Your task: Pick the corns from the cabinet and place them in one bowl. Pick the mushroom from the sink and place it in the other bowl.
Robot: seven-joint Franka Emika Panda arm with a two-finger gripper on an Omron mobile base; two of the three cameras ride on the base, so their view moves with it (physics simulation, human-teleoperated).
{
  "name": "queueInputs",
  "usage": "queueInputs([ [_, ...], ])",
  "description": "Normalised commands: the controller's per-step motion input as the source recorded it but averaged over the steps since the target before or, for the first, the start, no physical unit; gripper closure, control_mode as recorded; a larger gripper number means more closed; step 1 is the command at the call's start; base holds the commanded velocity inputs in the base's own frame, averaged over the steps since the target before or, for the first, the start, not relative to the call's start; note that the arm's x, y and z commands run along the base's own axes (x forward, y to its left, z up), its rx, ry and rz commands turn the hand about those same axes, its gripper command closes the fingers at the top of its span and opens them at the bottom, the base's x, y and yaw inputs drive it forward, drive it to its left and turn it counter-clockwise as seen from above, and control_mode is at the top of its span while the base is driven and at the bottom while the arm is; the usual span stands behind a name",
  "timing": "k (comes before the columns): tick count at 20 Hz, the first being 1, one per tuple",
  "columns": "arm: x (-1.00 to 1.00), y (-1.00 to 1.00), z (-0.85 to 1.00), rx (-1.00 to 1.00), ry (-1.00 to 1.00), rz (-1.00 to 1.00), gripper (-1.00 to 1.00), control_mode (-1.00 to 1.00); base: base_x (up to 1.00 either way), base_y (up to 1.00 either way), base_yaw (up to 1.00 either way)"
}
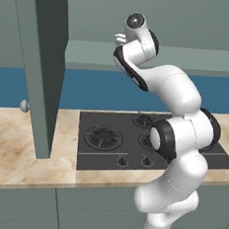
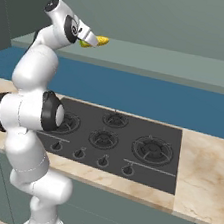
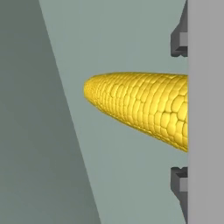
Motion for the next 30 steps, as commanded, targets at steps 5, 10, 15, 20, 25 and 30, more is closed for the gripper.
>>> queueInputs([
  [5, 0.00, 0.00, -0.13, 0.03, 0.00, -0.04, 1.00, -1.00, 0.00, 0.00, 0.00],
  [10, 0.00, 0.01, -0.15, 0.05, 0.00, -0.02, 1.00, -1.00, 0.00, 0.00, 0.00],
  [15, 0.00, 0.10, -0.13, 0.04, 0.00, -0.01, 1.00, -1.00, 0.00, 0.00, 0.00],
  [20, -0.11, 0.11, 0.00, 0.05, 0.00, 0.00, 1.00, -1.00, 0.00, 0.00, 0.00],
  [25, -0.32, 0.13, 0.00, 0.03, -0.01, 0.00, 1.00, -1.00, 0.00, 0.00, 0.00],
  [30, -0.34, 0.06, 0.06, 0.06, 0.03, 0.02, 1.00, -1.00, 0.00, 0.00, 0.00],
])
